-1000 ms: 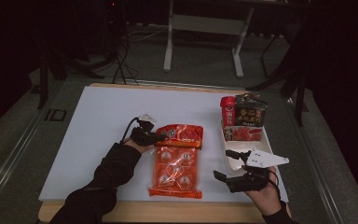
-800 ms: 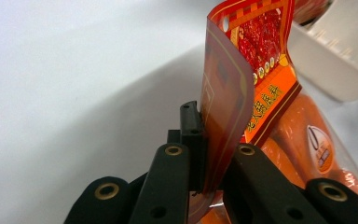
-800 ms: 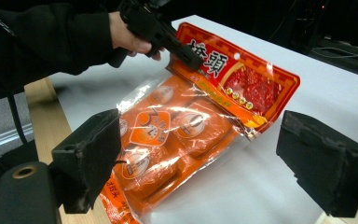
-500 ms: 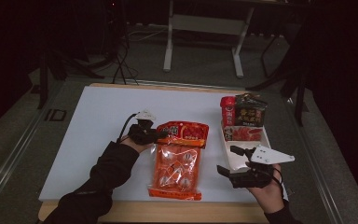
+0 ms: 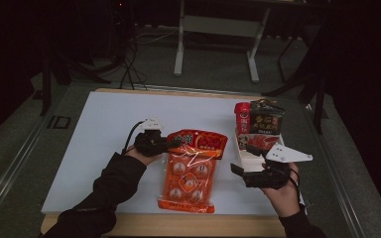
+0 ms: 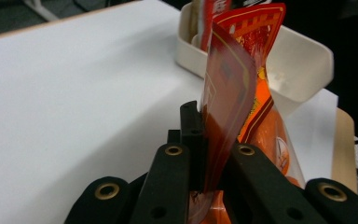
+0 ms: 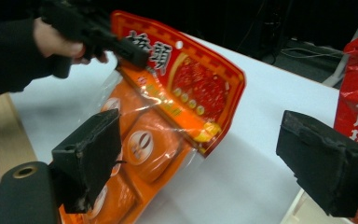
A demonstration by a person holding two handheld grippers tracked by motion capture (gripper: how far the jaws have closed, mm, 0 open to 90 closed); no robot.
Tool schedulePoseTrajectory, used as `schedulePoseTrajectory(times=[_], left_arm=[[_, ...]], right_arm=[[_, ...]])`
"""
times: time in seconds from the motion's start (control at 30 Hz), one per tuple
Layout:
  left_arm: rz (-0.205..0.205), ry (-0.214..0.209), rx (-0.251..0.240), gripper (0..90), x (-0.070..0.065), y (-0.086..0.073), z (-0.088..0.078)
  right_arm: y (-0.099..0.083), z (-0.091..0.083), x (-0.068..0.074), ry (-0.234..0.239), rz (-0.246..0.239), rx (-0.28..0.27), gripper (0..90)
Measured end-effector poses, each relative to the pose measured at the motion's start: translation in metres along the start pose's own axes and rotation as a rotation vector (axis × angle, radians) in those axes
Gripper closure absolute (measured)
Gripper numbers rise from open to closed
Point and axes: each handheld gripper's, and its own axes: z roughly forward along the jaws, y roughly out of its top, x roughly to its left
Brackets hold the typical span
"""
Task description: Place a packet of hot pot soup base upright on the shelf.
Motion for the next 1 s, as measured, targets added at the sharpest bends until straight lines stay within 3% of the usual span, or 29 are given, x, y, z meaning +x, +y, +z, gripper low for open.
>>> schedulePoseTrajectory(times=[0.2,0.33,0.4,0.53,0.67,0.8,0.9,0.93,1.0], left_arm=[[0.021,-0.020,-0.028,89.9,-0.010,0.003,-0.006],[0.038,-0.041,-0.050,89.9,-0.016,0.004,-0.010],[0.046,-0.050,-0.062,89.9,-0.019,0.004,-0.012],[0.063,-0.067,-0.086,89.9,-0.025,0.005,-0.014],[0.074,-0.082,-0.096,89.9,-0.030,0.007,-0.016],[0.091,-0.101,-0.106,90.0,-0.036,0.009,-0.017],[0.104,-0.098,-0.106,90.0,-0.041,0.011,-0.018],[0.103,-0.101,-0.108,90.0,-0.042,0.011,-0.017],[0.100,-0.093,-0.106,90.0,-0.043,0.011,-0.017]], right_arm=[[0.006,0.007,-0.005,0.009,0.039,-0.019,10.6],[0.007,0.013,-0.005,0.051,0.058,-0.011,10.4],[0.008,0.017,-0.004,0.048,0.048,-0.005,10.4],[0.010,0.026,-0.003,0.085,0.044,0.023,11.0],[0.008,0.034,-0.002,0.058,0.016,0.049,15.7],[0.005,0.043,-0.004,0.105,0.053,0.063,26.0],[0.002,0.051,-0.003,0.113,0.051,0.095,34.2],[0.001,0.052,-0.002,0.113,0.050,0.100,42.4],[-0.001,0.055,-0.002,0.156,0.052,0.106,57.9]])
